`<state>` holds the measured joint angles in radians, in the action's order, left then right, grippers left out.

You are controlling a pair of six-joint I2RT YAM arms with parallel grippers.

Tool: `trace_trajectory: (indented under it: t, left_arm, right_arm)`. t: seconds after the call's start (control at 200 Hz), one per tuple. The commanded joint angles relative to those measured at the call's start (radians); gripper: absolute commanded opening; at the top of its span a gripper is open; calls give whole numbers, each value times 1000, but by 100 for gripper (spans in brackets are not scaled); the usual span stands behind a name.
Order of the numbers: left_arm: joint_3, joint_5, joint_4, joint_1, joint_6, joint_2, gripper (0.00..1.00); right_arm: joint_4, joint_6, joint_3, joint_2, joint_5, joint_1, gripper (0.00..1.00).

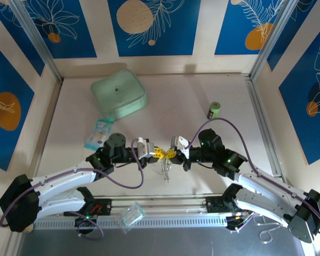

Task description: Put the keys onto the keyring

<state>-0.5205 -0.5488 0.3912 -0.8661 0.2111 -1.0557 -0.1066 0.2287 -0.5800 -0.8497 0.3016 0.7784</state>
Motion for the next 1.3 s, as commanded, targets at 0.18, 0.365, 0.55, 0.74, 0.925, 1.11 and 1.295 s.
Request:
trace_trajectory:
  t: [0.18, 0.365, 0.55, 0.74, 0.925, 1.11, 1.295]
  left_arm:
    - [-189, 17, -429, 1, 291, -22, 22]
    - [-260, 7, -543, 1, 364, -58, 20]
    - [-268, -15, -533, 1, 353, -61, 4]
    - [-230, -39, -458, 0, 295, -34, 0]
    - [-129, -37, -270, 2, 173, 4, 0]
    - [-47, -41, -120, 4, 102, 33, 0]
    - [-19, -52, -81, 4, 111, 45, 0]
  right_arm:
    - [-315, 176, -195, -63, -45, 26, 0]
    - [-424, 234, -297, -125, -103, 71, 0]
    - [-423, 251, -335, -165, -134, 118, 0]
    - [-290, 185, -260, -94, -105, 91, 8]
    - [-182, 60, -120, 13, -35, -2, 32]
    - [-194, 5, -62, 40, -68, -5, 36]
    - [-185, 13, -55, 25, -61, -6, 34]
